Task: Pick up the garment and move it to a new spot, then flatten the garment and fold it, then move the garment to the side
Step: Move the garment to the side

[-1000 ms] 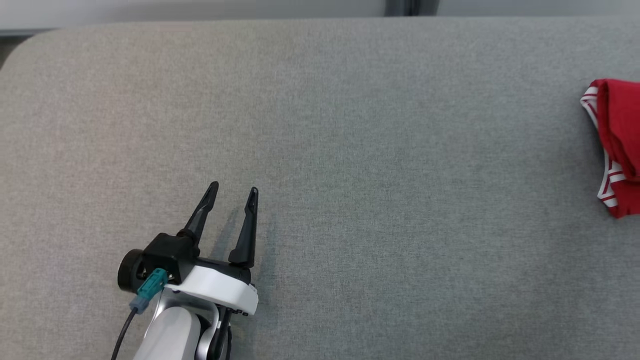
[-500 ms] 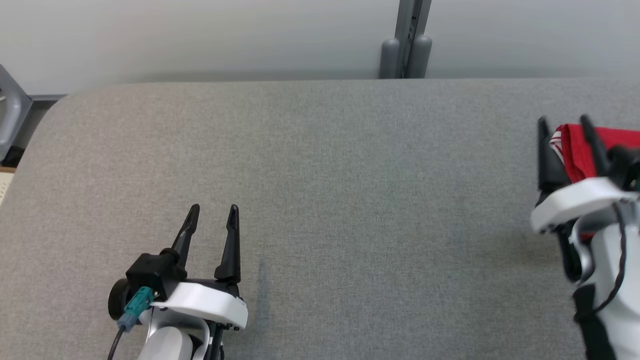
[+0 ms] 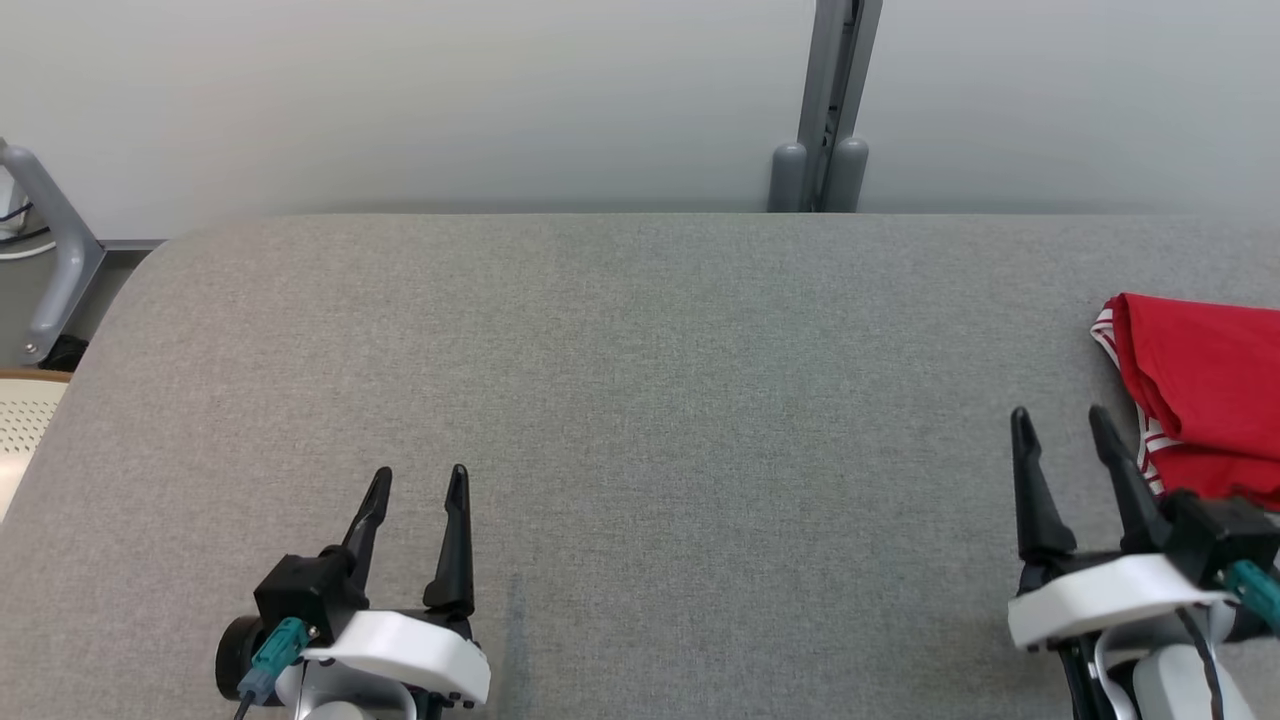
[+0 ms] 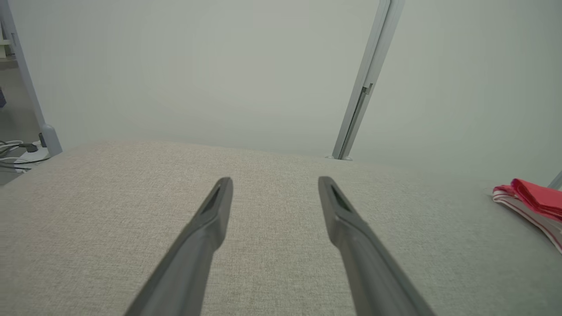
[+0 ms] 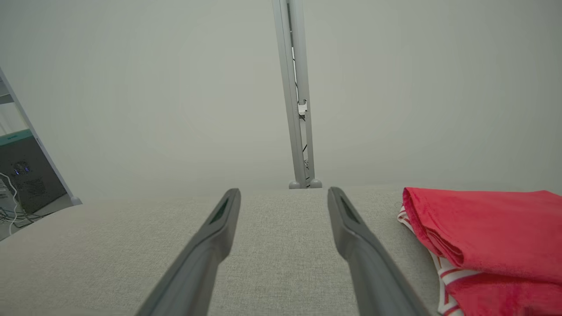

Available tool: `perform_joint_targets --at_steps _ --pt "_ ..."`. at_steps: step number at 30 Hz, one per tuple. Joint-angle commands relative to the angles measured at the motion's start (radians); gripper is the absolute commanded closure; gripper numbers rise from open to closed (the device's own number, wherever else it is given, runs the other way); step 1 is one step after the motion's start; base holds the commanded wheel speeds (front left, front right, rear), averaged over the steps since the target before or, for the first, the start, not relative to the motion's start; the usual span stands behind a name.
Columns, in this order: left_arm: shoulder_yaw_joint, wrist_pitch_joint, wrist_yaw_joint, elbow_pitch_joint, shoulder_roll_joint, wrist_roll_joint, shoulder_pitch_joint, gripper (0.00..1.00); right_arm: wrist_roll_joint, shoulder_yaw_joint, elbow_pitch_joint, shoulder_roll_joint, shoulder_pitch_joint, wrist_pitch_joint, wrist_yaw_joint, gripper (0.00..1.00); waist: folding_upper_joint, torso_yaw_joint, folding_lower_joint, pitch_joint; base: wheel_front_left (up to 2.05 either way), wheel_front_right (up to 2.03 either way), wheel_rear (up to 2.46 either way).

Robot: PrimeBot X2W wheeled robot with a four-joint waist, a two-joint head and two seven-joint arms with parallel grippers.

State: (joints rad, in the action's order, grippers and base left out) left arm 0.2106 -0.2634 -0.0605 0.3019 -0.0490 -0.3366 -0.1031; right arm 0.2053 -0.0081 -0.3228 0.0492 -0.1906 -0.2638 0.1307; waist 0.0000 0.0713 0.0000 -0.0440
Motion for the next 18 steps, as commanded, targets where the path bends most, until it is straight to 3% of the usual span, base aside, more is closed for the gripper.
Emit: perform_joint_targets --at_steps 1,18 --pt "-0.005 -0.001 -0.005 -0.001 -0.004 -0.003 0.012 0.0 0.008 0.002 0.012 0.005 0.02 0.0 0.0 0.0 0.0 0.002 0.0 0.002 0.0 0.0 0.0" --pt "-0.025 -0.001 -0.04 -0.012 -0.004 0.02 0.053 0.0 0.024 0.012 0.045 0.004 0.111 0.0 0.0 0.0 0.0 0.013 0.0 0.021 0.0 0.0 0.0"
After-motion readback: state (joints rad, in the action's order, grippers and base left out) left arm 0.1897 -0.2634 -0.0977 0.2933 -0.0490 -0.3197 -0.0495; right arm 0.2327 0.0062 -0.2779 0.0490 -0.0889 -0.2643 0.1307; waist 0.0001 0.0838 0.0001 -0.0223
